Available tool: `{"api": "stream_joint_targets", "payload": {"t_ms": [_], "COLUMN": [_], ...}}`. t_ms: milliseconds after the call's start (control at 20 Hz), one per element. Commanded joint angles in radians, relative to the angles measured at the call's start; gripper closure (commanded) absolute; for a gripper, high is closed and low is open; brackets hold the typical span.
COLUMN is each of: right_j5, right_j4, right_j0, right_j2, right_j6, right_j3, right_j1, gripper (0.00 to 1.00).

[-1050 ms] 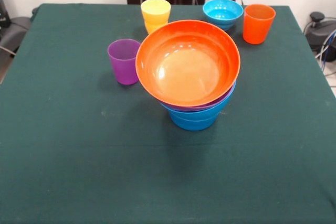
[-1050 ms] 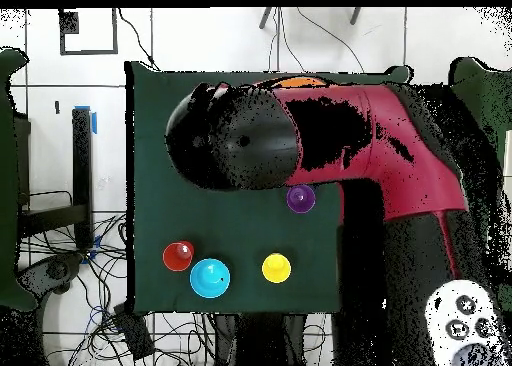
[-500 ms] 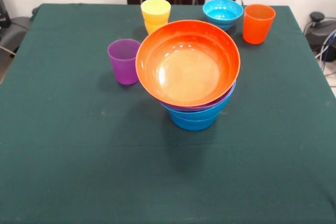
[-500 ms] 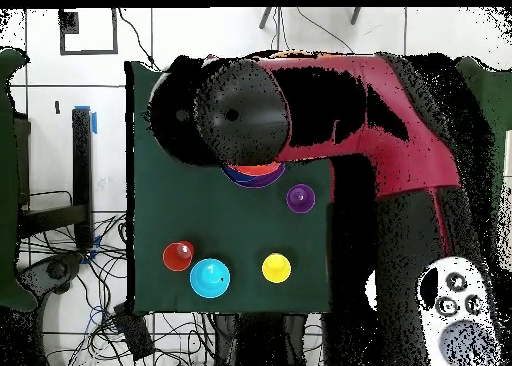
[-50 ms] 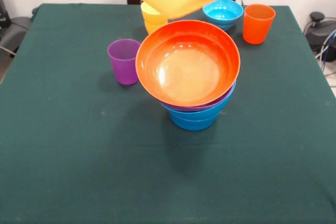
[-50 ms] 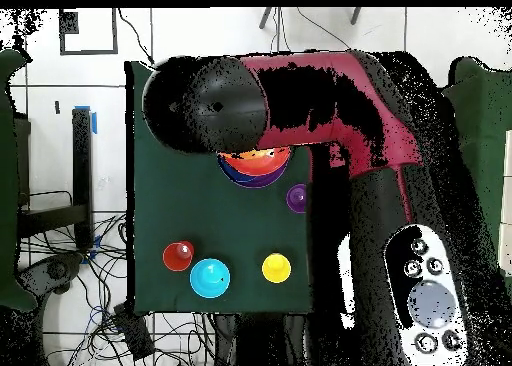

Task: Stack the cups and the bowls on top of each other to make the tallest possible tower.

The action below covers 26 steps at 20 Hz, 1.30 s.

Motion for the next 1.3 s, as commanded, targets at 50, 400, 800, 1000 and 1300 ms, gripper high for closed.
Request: {"api": "stream_joint_targets", "payload": {"t_ms": [50, 400, 800, 1000, 1300], "right_j5": [-0.084, -0.082, -0.063, -0.054, -0.110], "right_j4": [-0.070, -0.074, -0.085, -0.091, -0.079], "right_j0": [0.043, 0.055, 0.090, 0.109, 0.133], "right_j2": [-0.084, -0.111, -0.174, -0.211, -0.243], "right_j6": [0.100, 0.079, 0.098, 0.099, 0.115], "right_j3": [-0.054, -0.094, -0.057, -0.023, 0.018], "right_j1": [0.096, 0.113, 0.118, 0.120, 0.141], "gripper": [1.00, 1.00, 1.00, 1.00, 1.00]}}
